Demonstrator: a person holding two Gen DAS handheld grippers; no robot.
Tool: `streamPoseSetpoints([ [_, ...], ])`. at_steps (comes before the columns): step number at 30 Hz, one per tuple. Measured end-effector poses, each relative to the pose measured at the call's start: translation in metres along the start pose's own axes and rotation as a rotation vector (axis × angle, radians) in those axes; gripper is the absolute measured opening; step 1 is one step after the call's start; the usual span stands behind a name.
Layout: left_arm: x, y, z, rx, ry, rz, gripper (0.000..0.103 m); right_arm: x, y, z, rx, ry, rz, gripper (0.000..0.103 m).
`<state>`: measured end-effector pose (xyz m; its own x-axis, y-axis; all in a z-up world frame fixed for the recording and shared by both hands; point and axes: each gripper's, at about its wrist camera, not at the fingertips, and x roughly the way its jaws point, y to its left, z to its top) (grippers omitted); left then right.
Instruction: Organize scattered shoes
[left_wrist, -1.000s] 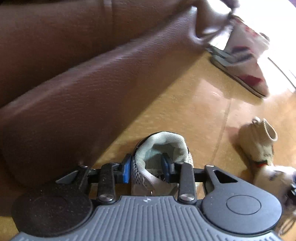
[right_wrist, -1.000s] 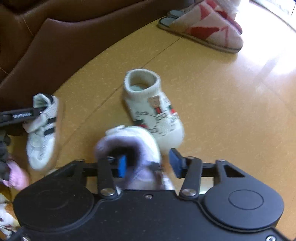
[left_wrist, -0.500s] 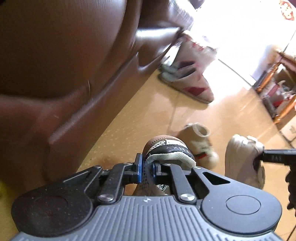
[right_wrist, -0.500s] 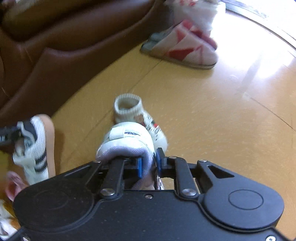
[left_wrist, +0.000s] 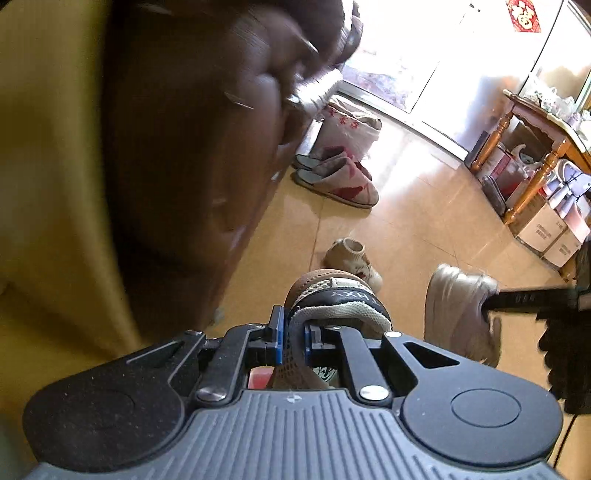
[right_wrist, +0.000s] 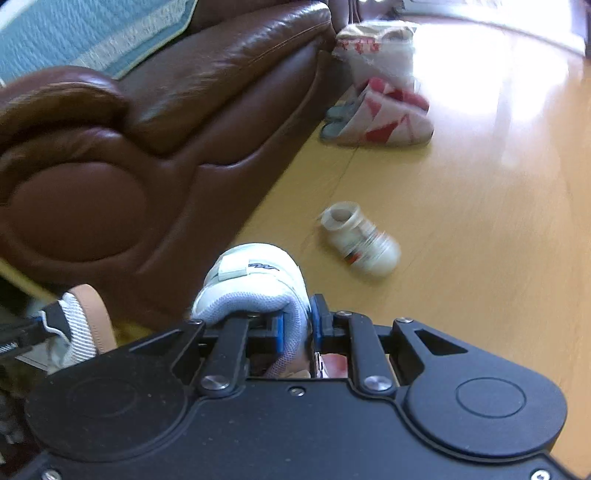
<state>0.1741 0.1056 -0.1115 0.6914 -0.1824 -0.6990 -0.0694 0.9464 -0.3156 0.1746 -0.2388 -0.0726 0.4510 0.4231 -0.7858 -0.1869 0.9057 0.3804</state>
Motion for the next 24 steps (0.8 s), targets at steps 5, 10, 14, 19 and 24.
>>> streamPoseSetpoints([
  [5,-0.057,0.024,-0.023,0.019,0.018,0.039,0.010,-0.013,0.038,-0.048,0.021,0.037,0.045,0.014],
  [10,-0.095,0.038,-0.057,-0.004,0.041,0.040,0.010,-0.040,0.062,-0.079,0.056,0.033,0.071,0.014],
  [14,-0.094,0.036,-0.087,-0.042,0.087,0.007,0.010,-0.056,0.067,-0.104,0.090,0.027,0.075,0.014],
  [19,-0.058,0.002,-0.130,-0.030,0.199,-0.079,0.010,-0.082,0.056,-0.140,0.159,0.010,0.075,0.015],
  [24,-0.016,-0.043,-0.154,0.050,0.284,-0.161,0.010,-0.113,0.042,-0.153,0.222,-0.049,0.065,0.015],
])
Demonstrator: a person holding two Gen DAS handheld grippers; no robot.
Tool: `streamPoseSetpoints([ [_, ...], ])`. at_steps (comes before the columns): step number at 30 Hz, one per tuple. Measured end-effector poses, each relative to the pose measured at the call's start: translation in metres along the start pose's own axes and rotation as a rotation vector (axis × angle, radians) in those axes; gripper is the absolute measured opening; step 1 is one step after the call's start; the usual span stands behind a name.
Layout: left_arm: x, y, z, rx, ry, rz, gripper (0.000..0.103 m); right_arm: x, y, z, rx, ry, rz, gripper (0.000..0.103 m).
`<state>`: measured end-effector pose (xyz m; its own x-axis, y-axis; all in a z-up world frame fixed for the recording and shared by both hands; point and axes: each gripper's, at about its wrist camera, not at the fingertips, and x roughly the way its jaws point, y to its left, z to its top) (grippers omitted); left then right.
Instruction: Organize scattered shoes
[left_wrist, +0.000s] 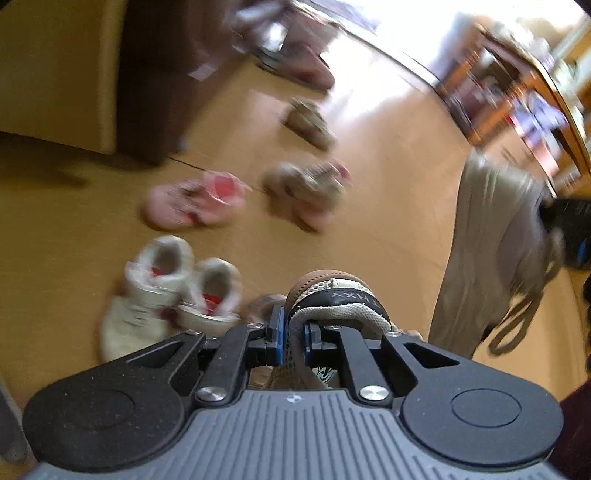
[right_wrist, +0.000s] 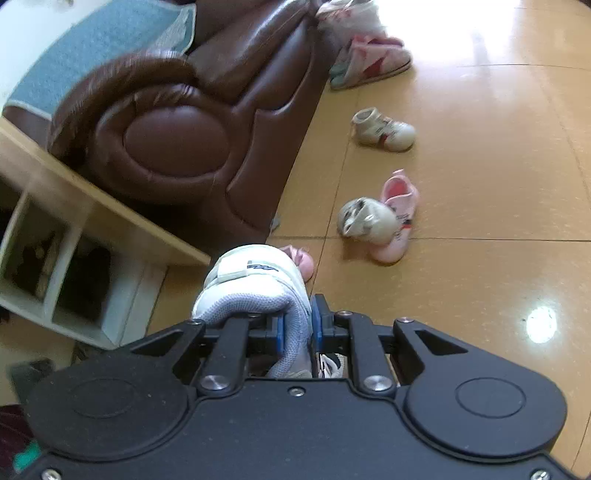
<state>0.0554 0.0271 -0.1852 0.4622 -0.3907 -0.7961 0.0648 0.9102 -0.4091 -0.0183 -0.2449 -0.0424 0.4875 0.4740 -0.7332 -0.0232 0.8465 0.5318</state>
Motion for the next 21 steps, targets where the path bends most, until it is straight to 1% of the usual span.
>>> streamPoseSetpoints([
  [4,0.036,-0.012,-0.009,0.020,0.068,-0.059,0.010,-0.028,-0.021,-0.005,0.074,-0.071,-0.018,0.015],
  [6,0.052,-0.015,-0.013,0.021,0.103,-0.093,0.010,-0.033,-0.028,-0.006,0.094,-0.082,-0.033,0.015],
  [12,0.100,-0.015,-0.021,0.029,0.190,-0.147,0.010,-0.032,-0.054,-0.010,0.159,-0.083,-0.072,0.016],
  [17,0.129,-0.001,-0.023,-0.016,0.234,-0.154,0.010,-0.024,-0.065,-0.008,0.186,-0.074,-0.073,0.016],
  [21,0.143,0.007,-0.020,0.010,0.257,-0.116,0.010,-0.016,-0.069,-0.005,0.194,-0.064,-0.065,0.016],
])
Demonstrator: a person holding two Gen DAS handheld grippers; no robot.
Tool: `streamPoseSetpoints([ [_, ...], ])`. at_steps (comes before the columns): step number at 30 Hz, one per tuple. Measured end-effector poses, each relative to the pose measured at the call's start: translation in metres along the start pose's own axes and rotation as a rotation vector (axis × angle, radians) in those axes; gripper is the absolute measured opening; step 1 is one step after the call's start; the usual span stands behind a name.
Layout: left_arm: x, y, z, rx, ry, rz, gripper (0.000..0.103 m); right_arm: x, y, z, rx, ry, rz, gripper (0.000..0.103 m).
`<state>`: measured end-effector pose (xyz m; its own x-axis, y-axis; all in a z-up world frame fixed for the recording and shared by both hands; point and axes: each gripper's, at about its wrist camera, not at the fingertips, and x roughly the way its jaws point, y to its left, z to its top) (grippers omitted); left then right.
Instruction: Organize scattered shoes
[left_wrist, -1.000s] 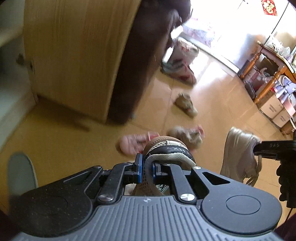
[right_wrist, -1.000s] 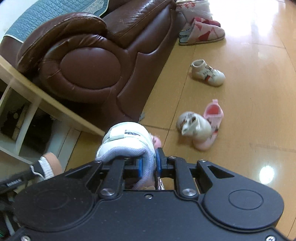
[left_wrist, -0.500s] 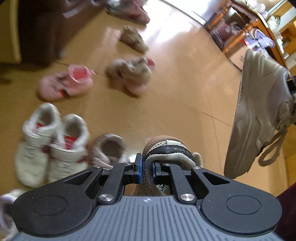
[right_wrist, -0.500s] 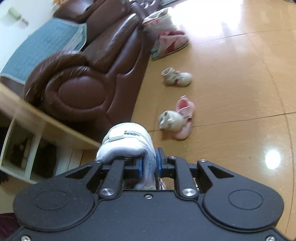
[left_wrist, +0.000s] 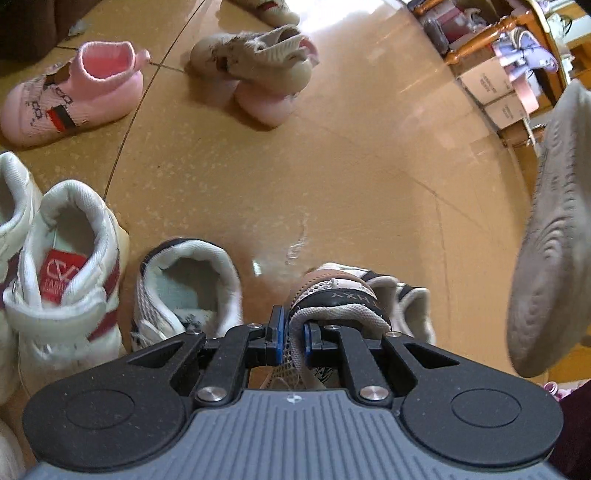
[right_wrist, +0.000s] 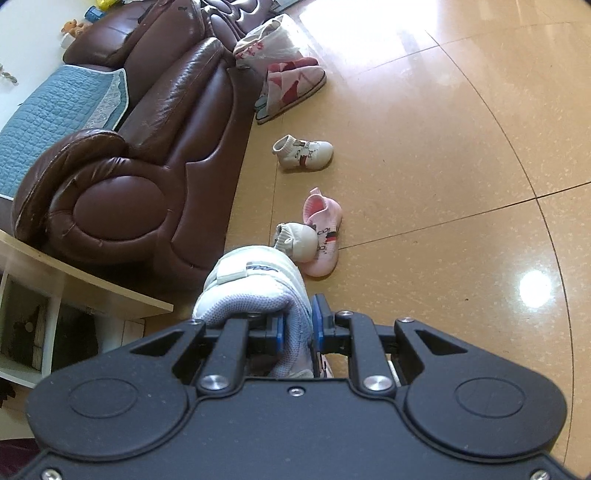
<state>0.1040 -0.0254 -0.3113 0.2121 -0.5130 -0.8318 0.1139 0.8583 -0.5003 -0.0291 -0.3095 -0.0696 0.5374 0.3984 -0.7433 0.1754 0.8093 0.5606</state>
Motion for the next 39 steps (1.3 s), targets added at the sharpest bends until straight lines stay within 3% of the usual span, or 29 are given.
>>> streamPoseSetpoints([
  [4,0.002,-0.012,0.003,0.149,0.008,0.113,0.009,0.008,-0.003,0.000,0.005,0.011,-0.003,0.016],
  [6,0.003,-0.024,0.002,0.265,0.005,0.194,0.008,0.011,-0.004,-0.001,0.009,0.015,-0.007,0.016],
  [10,0.009,-0.044,-0.001,0.461,0.035,0.288,0.009,0.013,-0.006,-0.002,0.014,0.019,-0.012,0.016],
  [13,0.016,-0.052,-0.004,0.547,0.062,0.295,0.009,0.014,-0.007,-0.002,0.016,0.020,-0.012,0.016],
  [18,0.027,-0.058,-0.005,0.557,0.097,0.213,0.008,0.011,-0.011,-0.002,0.029,0.011,-0.013,0.016],
  [22,0.036,-0.062,-0.008,0.516,0.099,0.190,0.008,0.009,-0.016,-0.002,0.047,0.005,-0.019,0.016],
  [31,0.041,-0.064,-0.002,0.611,0.089,0.313,0.008,0.015,-0.018,-0.006,0.053,0.027,-0.023,0.016],
  [36,0.049,-0.063,0.001,0.584,0.072,0.344,0.009,0.016,-0.018,-0.008,0.046,0.042,-0.025,0.016],
  [39,0.045,-0.055,0.010,0.485,0.056,0.309,0.027,0.018,-0.020,-0.011,0.048,0.054,-0.038,0.016],
])
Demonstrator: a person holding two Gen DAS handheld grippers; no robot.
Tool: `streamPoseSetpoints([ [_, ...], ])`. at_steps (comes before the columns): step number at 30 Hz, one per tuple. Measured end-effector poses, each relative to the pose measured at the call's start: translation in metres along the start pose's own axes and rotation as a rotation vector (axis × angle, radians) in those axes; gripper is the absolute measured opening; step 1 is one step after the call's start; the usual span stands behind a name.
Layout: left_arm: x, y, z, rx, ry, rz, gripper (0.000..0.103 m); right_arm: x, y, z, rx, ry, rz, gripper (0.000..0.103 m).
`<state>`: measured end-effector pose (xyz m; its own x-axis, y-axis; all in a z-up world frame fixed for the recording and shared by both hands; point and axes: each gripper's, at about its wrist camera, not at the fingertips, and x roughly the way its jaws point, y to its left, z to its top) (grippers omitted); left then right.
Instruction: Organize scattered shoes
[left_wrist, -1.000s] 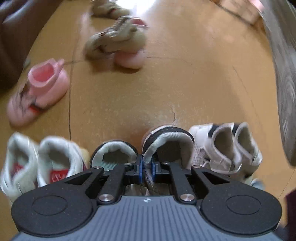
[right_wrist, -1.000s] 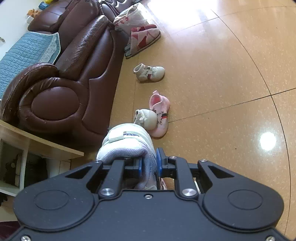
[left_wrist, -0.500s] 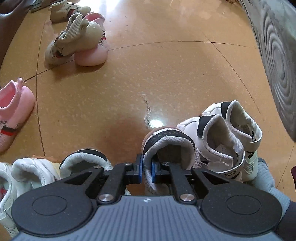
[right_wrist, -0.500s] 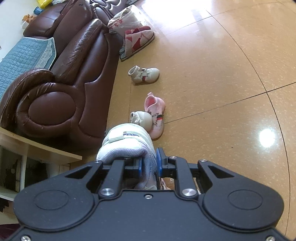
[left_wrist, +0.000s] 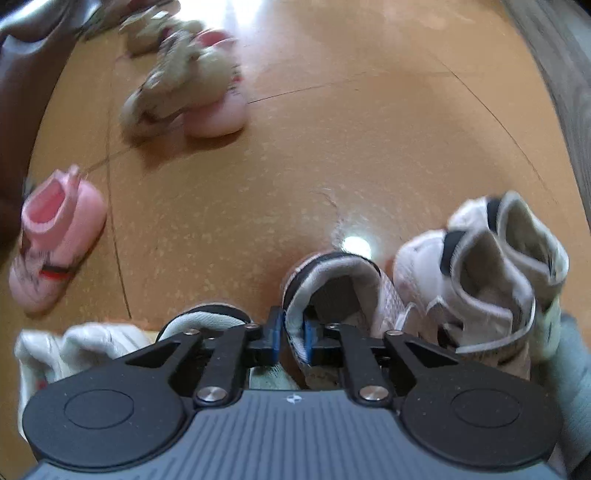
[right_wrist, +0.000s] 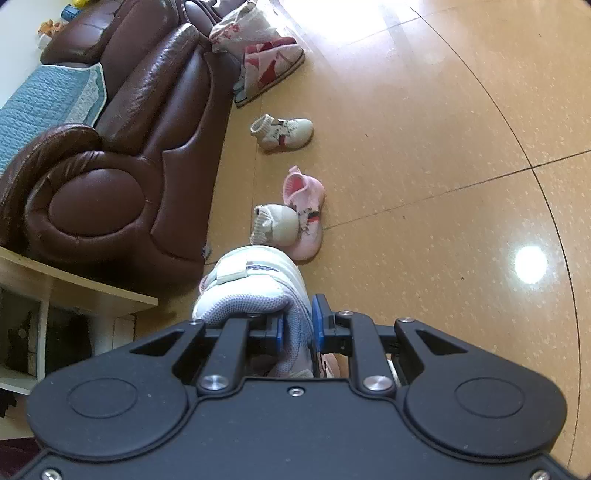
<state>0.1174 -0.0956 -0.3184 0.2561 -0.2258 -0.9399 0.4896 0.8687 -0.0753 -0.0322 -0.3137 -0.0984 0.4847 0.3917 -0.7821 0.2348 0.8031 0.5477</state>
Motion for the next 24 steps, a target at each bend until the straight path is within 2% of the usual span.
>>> streamPoseSetpoints([
  [3,-0.013,0.009,0.001,-0.087,-0.037,-0.075,0.051,0.002,-0.003,-0.003,0.007,0.011,-0.014,0.016],
  [4,-0.017,0.010,0.001,-0.104,-0.048,-0.092,0.056,0.003,-0.003,-0.004,0.008,0.014,-0.018,0.016],
  [8,-0.036,0.017,-0.002,-0.181,-0.092,-0.104,0.059,0.005,-0.002,-0.009,0.008,0.025,-0.031,0.016],
  [12,-0.069,0.033,-0.010,-0.304,-0.154,-0.120,0.059,0.004,0.002,-0.017,0.002,0.047,-0.042,0.016],
  [18,-0.119,0.056,-0.025,-0.384,-0.225,-0.062,0.059,0.009,0.009,-0.042,0.000,0.099,-0.028,0.016],
  [24,-0.150,0.078,-0.058,-0.456,-0.240,0.010,0.059,0.022,0.022,-0.076,0.015,0.151,0.001,0.016],
])
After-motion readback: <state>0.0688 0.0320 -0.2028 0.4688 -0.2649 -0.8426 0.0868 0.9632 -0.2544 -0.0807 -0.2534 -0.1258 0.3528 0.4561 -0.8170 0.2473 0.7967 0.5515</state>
